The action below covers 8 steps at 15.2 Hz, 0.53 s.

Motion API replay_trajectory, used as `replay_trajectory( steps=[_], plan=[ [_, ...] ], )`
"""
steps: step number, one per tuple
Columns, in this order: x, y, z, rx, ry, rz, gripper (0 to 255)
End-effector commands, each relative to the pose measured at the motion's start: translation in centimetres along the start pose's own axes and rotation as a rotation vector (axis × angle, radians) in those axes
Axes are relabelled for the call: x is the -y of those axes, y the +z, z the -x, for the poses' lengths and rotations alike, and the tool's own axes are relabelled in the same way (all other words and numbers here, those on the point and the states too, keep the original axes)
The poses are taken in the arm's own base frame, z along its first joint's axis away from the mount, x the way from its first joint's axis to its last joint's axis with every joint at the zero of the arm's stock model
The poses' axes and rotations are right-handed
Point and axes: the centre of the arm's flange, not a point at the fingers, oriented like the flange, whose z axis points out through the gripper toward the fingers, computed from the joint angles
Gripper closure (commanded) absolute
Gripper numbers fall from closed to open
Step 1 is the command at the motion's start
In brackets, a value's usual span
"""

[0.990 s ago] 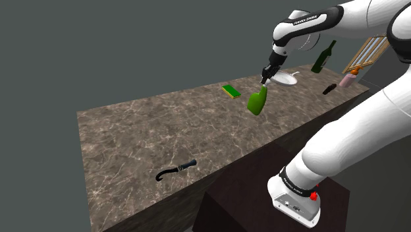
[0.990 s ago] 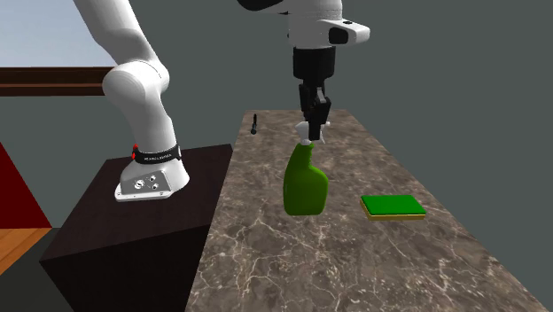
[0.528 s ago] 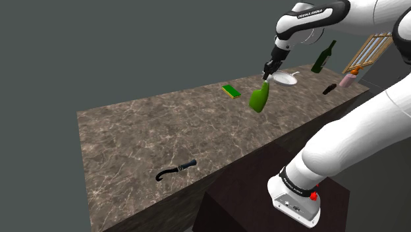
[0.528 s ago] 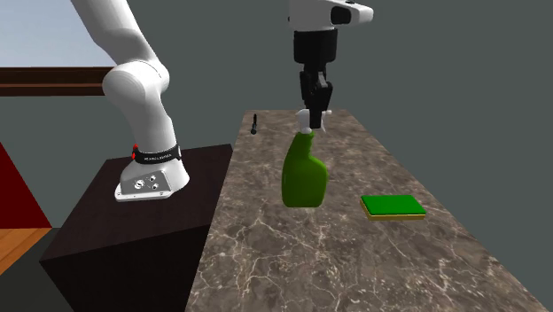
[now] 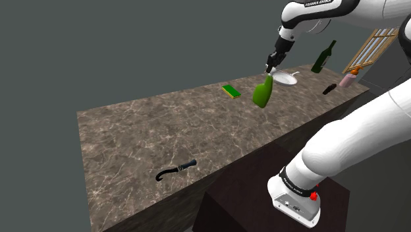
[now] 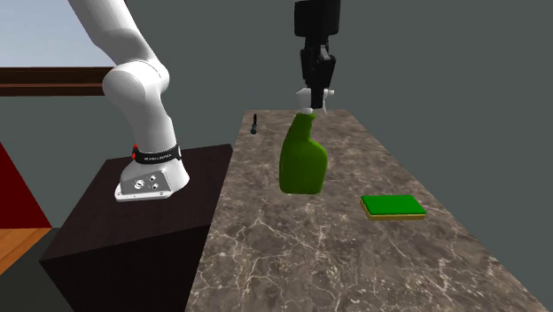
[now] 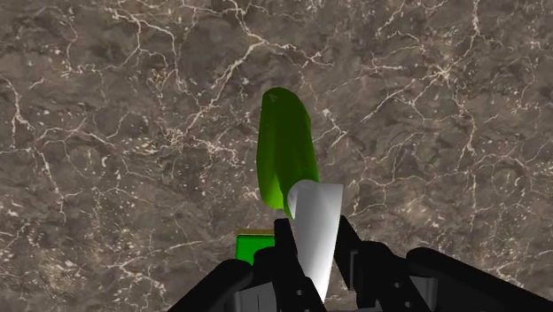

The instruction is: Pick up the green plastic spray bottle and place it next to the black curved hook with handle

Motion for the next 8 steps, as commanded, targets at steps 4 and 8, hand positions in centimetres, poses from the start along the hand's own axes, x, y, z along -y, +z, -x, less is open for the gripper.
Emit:
replay_trajectory(
  steps=[4, 8],
  plan=[
    [0.2, -2.7, -0.2, 0.0, 0.0, 0.0, 255],
    [0.2, -4.8, -0.3, 0.0, 0.0, 0.0, 255]
  ],
)
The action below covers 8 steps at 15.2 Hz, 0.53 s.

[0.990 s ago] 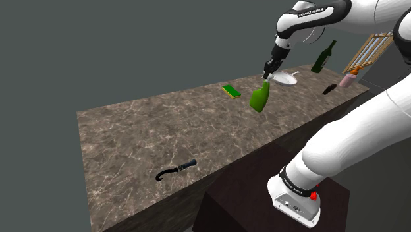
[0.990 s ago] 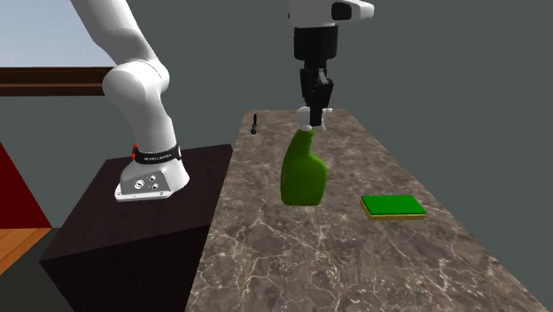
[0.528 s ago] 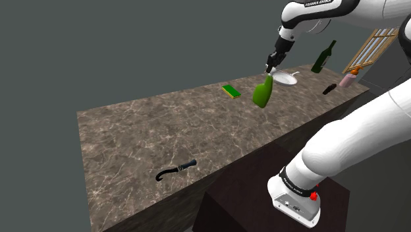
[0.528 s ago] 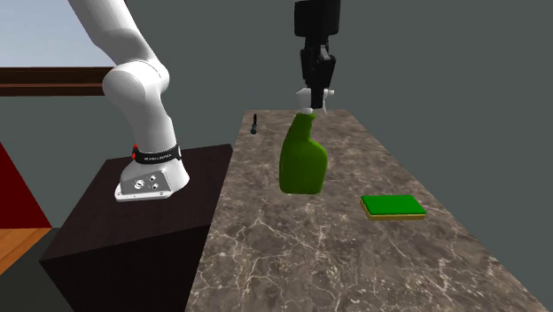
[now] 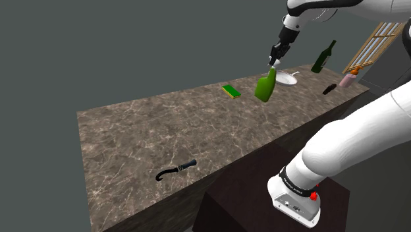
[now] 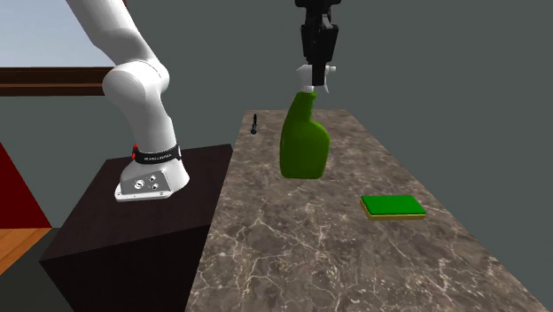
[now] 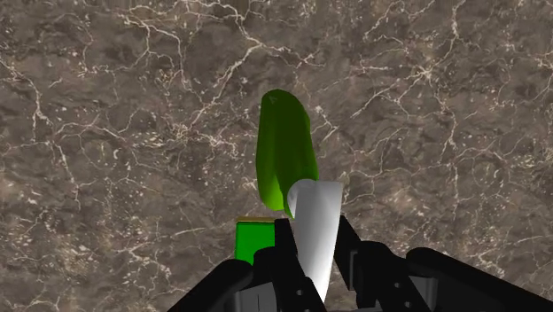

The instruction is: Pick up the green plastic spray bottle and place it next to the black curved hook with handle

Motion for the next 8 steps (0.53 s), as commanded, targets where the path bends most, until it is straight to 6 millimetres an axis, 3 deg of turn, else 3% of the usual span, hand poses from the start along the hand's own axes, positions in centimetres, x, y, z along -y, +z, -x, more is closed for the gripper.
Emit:
replay_trajectory(
  steps=[1, 8],
  plan=[
    [0.0, -1.0, -0.2, 0.0, 0.0, 0.0, 255],
    [0.1, -4.7, -0.4, 0.0, 0.0, 0.0, 255]
  ],
)
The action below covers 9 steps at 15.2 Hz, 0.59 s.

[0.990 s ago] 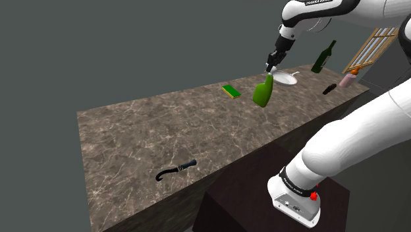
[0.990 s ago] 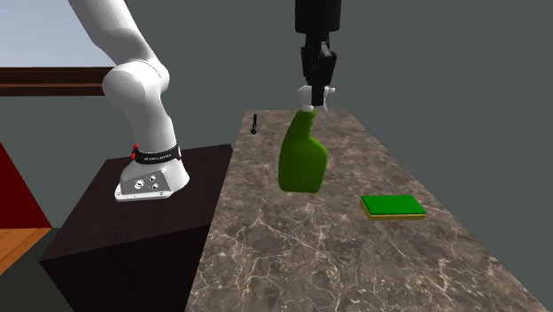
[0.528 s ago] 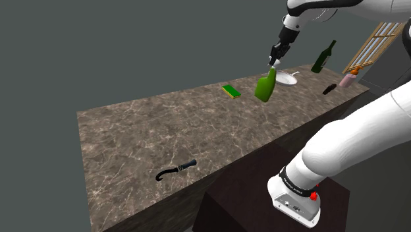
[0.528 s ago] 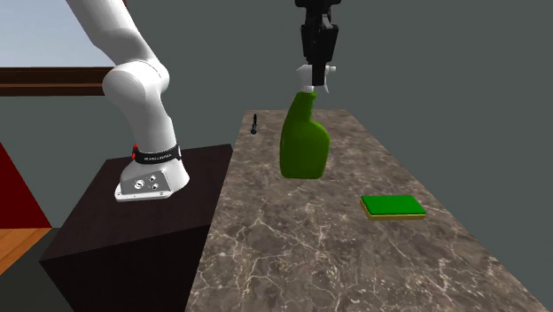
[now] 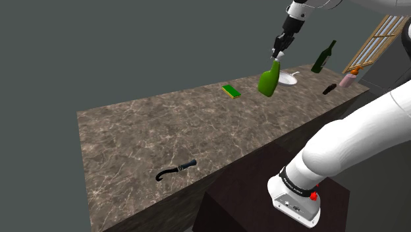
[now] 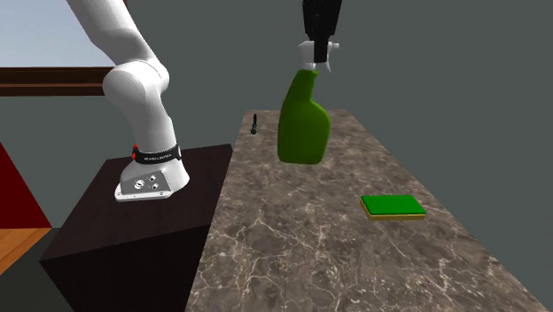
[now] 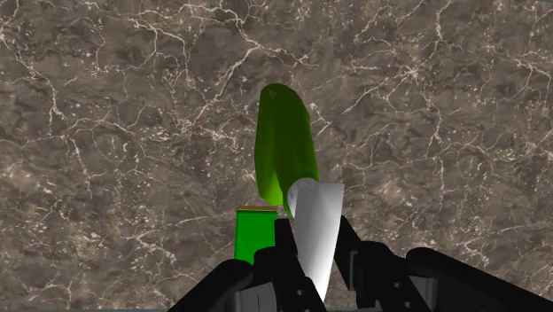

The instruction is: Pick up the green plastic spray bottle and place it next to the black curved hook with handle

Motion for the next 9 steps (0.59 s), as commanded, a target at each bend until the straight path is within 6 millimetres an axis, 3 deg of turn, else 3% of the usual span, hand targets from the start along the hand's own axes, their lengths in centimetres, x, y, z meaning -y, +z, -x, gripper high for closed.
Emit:
replay_trajectory(
  steps=[1, 9],
  plan=[
    [0.0, -1.2, -0.1, 0.0, 0.0, 0.0, 255],
    [0.2, -5.4, -0.4, 0.0, 0.0, 0.0, 255]
  ],
)
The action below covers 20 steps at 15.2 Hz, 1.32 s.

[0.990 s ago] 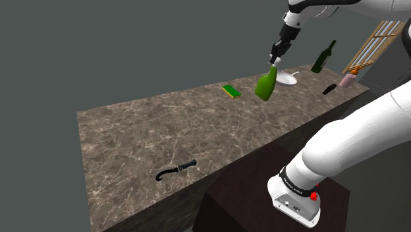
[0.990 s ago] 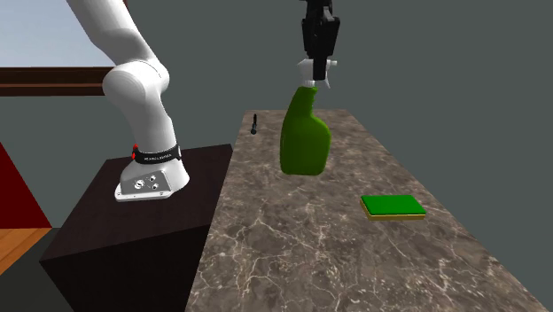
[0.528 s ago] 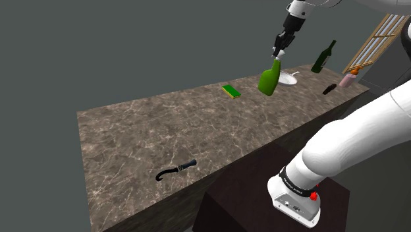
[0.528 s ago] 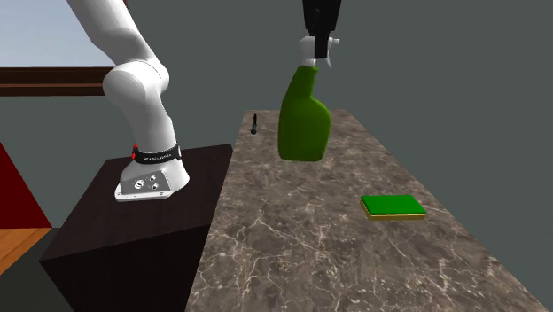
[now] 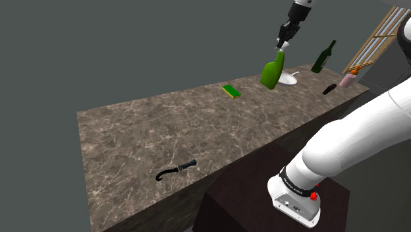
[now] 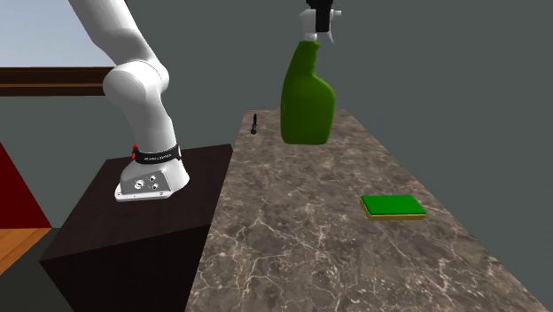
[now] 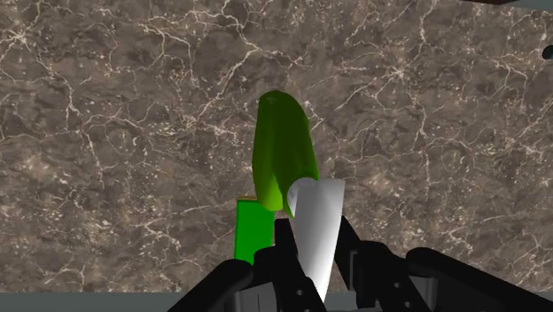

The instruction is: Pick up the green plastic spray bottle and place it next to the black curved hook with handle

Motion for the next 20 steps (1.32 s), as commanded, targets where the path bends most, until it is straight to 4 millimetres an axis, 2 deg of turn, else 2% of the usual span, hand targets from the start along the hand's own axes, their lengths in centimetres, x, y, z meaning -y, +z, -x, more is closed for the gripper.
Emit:
replay_trajectory(
  steps=[1, 20],
  plan=[
    [0.0, -1.2, -0.2, 0.0, 0.0, 0.0, 255],
    [0.4, -11.2, -0.8, 0.0, 0.0, 0.0, 255]
  ],
)
